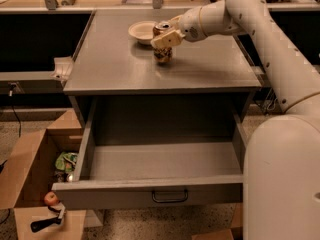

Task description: Place orange can into top drawer

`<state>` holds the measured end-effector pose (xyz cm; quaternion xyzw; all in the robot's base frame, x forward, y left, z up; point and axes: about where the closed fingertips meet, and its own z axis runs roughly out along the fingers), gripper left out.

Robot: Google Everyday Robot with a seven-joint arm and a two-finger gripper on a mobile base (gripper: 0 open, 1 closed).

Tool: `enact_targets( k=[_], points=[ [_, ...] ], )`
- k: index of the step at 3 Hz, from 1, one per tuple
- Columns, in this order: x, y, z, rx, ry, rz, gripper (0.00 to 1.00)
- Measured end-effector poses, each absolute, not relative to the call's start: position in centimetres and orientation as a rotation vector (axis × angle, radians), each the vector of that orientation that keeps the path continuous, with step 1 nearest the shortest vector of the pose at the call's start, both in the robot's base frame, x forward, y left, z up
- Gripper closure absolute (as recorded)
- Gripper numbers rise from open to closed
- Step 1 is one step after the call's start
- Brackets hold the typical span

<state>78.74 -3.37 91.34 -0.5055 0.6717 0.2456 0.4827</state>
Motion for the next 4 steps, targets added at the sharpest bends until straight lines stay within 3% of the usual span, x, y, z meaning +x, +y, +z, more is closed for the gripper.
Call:
enact_targets(
  k=[1,2,4],
  points=[
    [74.8,-3.0,93.2,-1.289,1.537,0.626,0.89],
    [70.2,-2.6,94.2,-1.354,1.419,0.665,1.00],
    [69.2,-1.8,93.9,-1.400,1.390,0.706,1.00]
  ],
)
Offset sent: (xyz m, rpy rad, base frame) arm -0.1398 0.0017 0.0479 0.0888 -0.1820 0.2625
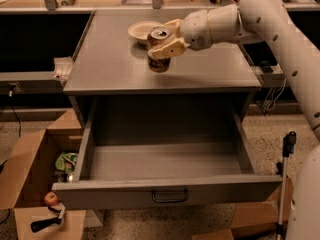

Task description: Place orange can into top drawer

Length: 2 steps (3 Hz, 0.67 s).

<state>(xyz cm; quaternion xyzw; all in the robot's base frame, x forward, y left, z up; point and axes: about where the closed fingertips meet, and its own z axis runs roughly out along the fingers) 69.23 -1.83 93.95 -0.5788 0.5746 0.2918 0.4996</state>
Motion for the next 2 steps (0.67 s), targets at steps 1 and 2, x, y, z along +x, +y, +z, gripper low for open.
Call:
enact_targets(
  k=[1,2],
  points=[
    [64.9,-0.8,93.8,-1.495,1.304,0.822,1.00],
    [59.4,-0.8,92.6,-1.605,1.231,0.925,1.00]
  ],
)
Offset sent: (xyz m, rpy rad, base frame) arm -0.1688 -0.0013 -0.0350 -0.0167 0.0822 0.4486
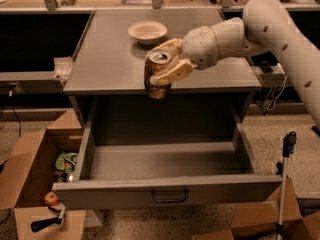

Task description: Place orange can into top drawer

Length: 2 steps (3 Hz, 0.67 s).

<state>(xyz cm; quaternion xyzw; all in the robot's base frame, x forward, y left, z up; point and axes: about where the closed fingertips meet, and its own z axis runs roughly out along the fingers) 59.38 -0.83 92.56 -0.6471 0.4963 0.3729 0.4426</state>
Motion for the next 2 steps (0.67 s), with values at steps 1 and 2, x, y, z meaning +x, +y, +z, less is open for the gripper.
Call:
enact_targets(
  k=[1,2],
  points=[
    [55.6,-1.2,89.6,-1.663,1.213,0.998,1.00],
    [52.6,-0.7,84.7,-1.726,1.251,1.063,1.00]
  ],
)
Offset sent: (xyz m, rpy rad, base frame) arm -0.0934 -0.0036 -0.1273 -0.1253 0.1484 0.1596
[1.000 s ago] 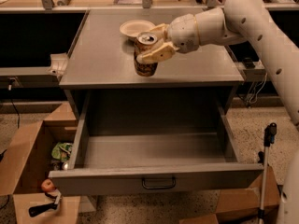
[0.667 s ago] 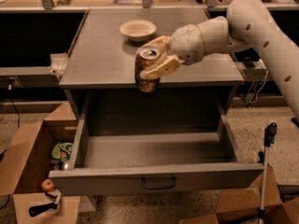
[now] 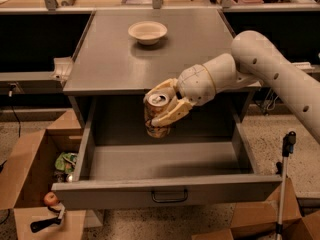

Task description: Place orange can into top drawer

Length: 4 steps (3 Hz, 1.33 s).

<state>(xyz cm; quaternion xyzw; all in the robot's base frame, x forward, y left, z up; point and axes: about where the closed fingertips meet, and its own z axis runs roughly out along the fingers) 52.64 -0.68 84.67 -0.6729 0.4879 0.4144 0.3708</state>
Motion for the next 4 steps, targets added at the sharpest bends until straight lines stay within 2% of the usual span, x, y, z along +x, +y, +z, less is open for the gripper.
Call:
enact_targets(
  k=[1,4],
  points=[
    [52.6,-0.7,84.7,-1.726,1.252,1.063,1.00],
    [53.5,-2.6,73.2,-1.534,1.412,0.995,1.00]
  ],
)
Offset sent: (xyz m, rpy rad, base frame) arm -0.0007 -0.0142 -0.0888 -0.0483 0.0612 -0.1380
